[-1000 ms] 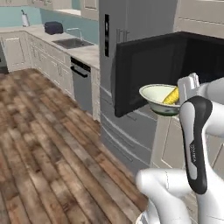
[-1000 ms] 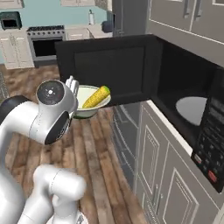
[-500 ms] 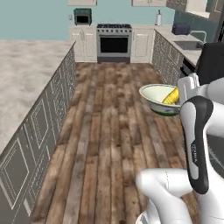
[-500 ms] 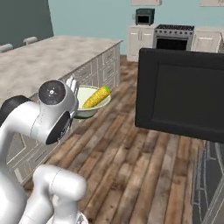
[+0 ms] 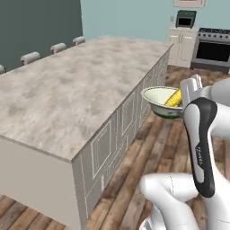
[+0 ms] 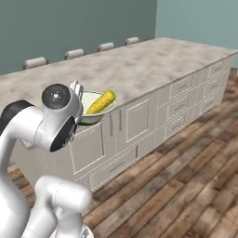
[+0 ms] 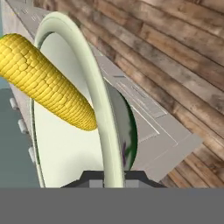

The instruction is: The microwave is finished heating the shrimp and corn. Take the bowl containing the food and place it on the dining counter.

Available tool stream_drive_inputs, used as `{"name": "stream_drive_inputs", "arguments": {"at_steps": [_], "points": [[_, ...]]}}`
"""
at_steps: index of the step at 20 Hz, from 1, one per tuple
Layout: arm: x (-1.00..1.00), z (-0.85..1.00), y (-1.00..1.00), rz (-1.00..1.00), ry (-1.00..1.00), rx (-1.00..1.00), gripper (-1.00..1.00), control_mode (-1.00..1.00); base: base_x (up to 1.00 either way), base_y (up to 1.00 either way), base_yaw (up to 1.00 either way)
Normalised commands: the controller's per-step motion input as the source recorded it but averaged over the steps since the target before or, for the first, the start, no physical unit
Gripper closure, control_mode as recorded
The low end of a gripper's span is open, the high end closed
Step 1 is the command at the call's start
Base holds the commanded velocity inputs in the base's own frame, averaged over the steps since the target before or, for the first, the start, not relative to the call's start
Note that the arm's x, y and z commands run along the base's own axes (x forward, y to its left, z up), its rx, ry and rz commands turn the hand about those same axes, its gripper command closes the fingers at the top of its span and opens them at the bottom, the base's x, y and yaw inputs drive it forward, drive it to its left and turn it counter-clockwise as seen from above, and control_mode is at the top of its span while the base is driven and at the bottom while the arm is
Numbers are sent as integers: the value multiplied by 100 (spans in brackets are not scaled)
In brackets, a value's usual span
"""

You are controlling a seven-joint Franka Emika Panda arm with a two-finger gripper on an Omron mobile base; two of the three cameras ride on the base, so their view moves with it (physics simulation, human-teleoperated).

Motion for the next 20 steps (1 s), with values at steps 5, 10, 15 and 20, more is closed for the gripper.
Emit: {"name": "stream_drive_inputs", "arguments": {"at_steps": [5,10,15,20], "points": [[0,0,0,0,0,0,100,100,-16,100,50],[0,0,0,0,0,0,100,100,11,100,20],[0,0,0,0,0,0,100,100,90,100,0],[0,0,0,0,0,0,100,100,100,100,-5]]}}
